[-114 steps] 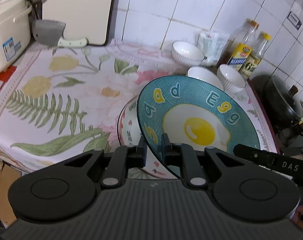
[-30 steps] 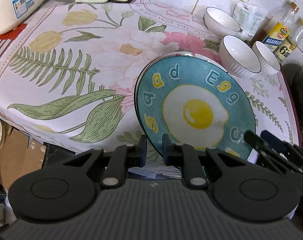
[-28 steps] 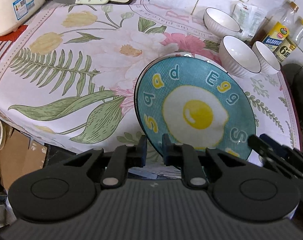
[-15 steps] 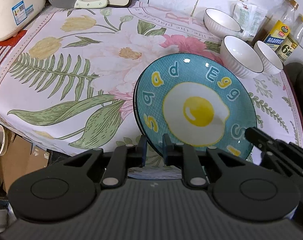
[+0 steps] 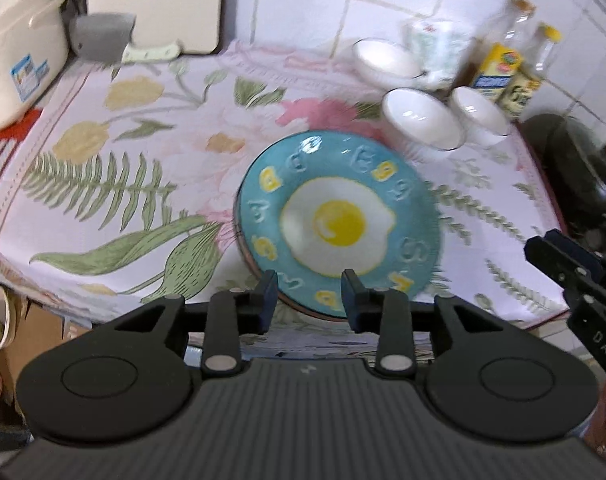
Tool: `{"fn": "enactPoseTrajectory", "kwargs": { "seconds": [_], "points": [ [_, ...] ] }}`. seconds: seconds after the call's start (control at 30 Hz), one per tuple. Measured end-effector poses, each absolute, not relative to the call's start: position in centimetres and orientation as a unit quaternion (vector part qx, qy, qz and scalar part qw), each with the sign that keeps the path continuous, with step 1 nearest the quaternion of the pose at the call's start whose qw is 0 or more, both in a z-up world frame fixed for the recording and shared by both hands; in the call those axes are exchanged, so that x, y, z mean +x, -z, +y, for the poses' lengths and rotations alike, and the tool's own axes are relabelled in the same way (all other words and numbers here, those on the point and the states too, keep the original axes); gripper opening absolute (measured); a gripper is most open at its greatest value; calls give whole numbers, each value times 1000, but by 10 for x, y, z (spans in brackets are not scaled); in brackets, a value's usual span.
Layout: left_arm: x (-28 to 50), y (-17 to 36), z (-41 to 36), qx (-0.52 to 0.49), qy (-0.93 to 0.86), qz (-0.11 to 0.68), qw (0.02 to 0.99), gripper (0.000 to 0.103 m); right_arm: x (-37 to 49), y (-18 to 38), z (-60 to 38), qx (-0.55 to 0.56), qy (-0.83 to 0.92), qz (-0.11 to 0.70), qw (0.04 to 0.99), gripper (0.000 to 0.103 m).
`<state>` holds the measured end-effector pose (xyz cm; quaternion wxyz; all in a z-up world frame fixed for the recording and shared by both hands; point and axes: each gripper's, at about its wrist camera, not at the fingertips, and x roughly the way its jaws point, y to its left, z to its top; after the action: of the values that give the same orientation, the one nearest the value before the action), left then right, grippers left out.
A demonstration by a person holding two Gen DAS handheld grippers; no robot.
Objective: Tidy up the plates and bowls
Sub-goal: 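Withdraw both tools and move them toward the large white bowl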
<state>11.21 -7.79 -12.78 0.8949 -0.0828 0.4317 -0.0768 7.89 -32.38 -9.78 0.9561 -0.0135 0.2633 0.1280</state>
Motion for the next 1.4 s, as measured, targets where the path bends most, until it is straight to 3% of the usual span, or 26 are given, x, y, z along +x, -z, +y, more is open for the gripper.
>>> {"fn": "enactPoseTrajectory", "kwargs": {
  "seconds": [0.33, 0.8, 1.1, 1.23, 1.4],
  "points": [
    [82, 73, -107, -51, 142, 386, 910, 45, 43, 63, -355, -39, -110, 202, 972, 49],
    [101, 73, -143, -21, 198, 376, 905, 54, 40, 71, -369, -34, -119, 161, 979, 70],
    [148, 83, -165, -6, 190, 373, 908, 65, 98, 99, -382, -53, -126, 180, 974, 74],
    [181, 91, -175, -11, 197, 368, 908, 69, 136, 117, -392, -36, -135, 192, 971, 85],
    [227, 105, -183, -22, 202, 365, 908, 71, 184, 145, -398, -23, -139, 214, 967, 85]
  ]
}}
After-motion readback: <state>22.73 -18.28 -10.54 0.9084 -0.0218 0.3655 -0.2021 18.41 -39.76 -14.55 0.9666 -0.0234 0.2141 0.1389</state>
